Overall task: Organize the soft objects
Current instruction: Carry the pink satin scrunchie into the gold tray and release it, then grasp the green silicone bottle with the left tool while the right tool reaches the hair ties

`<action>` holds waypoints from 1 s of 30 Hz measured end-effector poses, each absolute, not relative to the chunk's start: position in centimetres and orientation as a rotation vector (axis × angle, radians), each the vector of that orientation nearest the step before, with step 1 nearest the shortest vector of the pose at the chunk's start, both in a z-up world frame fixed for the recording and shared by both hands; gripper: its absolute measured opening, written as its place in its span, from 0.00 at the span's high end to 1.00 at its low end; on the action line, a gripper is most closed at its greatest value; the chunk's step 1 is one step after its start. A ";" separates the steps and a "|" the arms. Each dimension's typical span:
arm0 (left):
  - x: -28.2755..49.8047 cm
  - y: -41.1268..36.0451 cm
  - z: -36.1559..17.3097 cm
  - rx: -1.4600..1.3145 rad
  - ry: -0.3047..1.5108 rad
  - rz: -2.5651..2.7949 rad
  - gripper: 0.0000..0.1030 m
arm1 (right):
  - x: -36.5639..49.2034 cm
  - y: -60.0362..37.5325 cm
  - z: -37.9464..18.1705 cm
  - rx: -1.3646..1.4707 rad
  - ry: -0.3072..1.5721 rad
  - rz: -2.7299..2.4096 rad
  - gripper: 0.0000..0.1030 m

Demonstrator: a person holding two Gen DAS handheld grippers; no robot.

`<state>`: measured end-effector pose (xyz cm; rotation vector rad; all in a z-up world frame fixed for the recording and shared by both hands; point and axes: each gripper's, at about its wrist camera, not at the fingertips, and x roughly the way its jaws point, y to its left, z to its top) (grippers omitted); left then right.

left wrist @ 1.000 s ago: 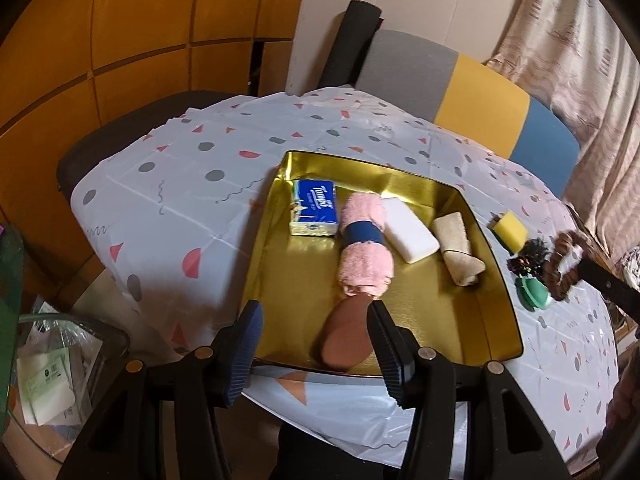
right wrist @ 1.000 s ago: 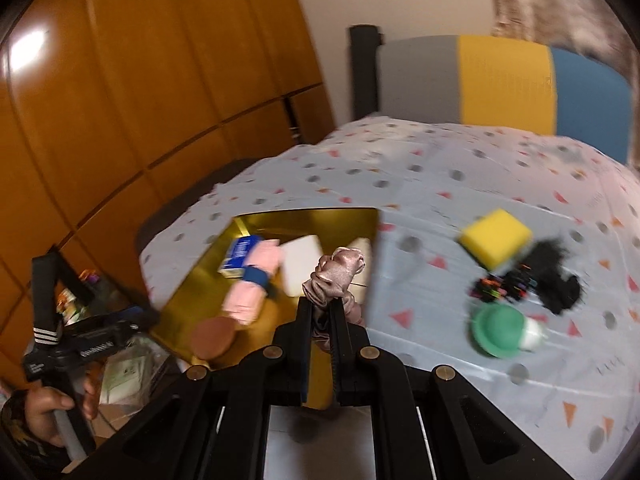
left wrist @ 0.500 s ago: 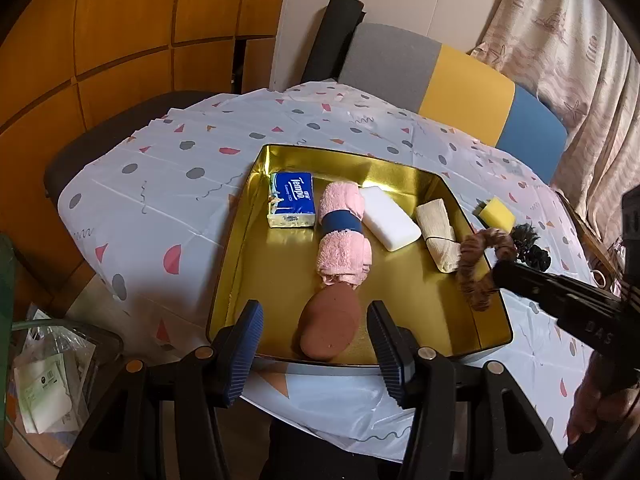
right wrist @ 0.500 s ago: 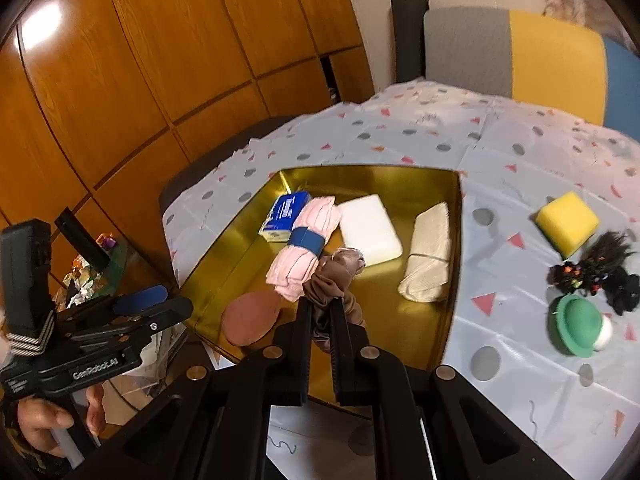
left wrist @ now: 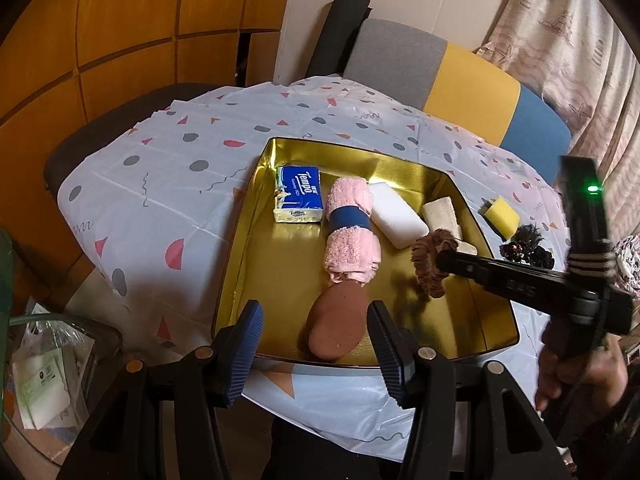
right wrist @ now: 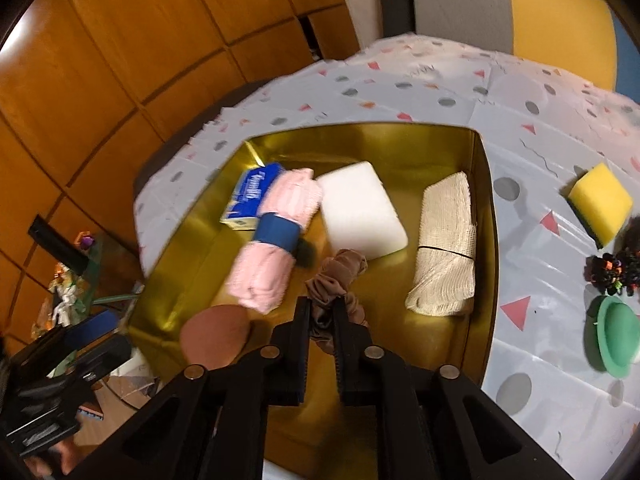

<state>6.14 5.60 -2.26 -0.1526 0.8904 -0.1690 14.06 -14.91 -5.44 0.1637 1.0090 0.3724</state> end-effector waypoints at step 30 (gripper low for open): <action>6.5 -5.4 1.3 0.035 0.873 -0.521 0.48 | 3.3 -39.0 -1.7 0.325 0.846 -0.098 0.30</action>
